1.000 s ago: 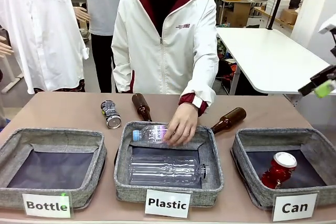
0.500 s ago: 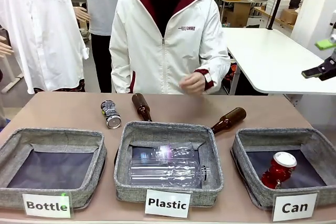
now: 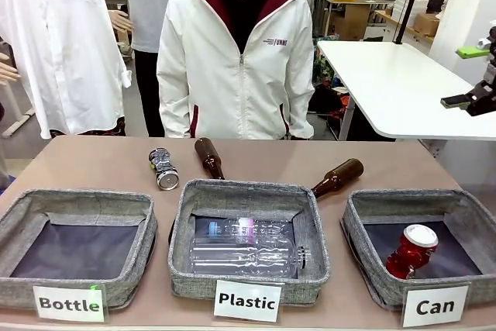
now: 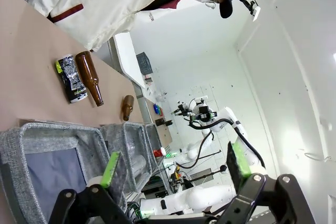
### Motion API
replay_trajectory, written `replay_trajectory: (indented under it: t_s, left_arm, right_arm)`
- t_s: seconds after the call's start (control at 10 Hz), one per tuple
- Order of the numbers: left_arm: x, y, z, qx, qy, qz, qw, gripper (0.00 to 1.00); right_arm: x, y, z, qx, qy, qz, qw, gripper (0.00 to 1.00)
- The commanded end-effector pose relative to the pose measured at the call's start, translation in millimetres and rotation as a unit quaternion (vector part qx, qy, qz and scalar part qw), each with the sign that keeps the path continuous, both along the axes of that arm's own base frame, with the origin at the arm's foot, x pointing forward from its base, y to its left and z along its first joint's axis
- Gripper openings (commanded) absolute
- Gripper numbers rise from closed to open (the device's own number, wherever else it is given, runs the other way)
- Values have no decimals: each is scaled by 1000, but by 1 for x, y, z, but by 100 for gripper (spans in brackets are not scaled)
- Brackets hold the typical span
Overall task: Sort the can waste into the basket.
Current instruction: Pick up the can waste from the table and place it in the right Fabric basket.
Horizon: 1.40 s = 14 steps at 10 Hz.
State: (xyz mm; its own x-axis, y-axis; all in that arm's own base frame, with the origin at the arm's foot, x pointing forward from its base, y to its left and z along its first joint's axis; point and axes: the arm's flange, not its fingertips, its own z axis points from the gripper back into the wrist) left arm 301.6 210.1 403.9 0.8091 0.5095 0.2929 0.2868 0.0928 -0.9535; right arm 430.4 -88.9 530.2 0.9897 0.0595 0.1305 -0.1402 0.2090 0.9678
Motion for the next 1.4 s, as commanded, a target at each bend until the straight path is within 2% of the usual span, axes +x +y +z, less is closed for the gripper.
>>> replay_trajectory:
  t_s: [0.0,0.9,1.0,1.1,1.2,1.3]
  left_arm:
    - [-1,0,1,2,-6,-6,1000,100]
    - [0,0,0,0,0,0,1000,100]
    - [-7,-16,28,65,-30,-2,997,100]
    - [8,-45,59,135,-39,-47,989,100]
    - [31,-83,90,209,-34,-71,975,100]
    - [54,-134,118,292,-25,-83,952,100]
  right_arm:
    - [-2,-5,2,-5,-14,11,1000,100]
    - [-2,-5,2,-5,-14,11,1000,100]
    - [-2,-5,2,-5,-14,11,1000,100]
    - [-2,-5,2,-5,-14,11,1000,100]
    - [-2,-5,2,-5,-14,11,1000,100]
    - [-2,-5,2,-5,-14,11,1000,100]
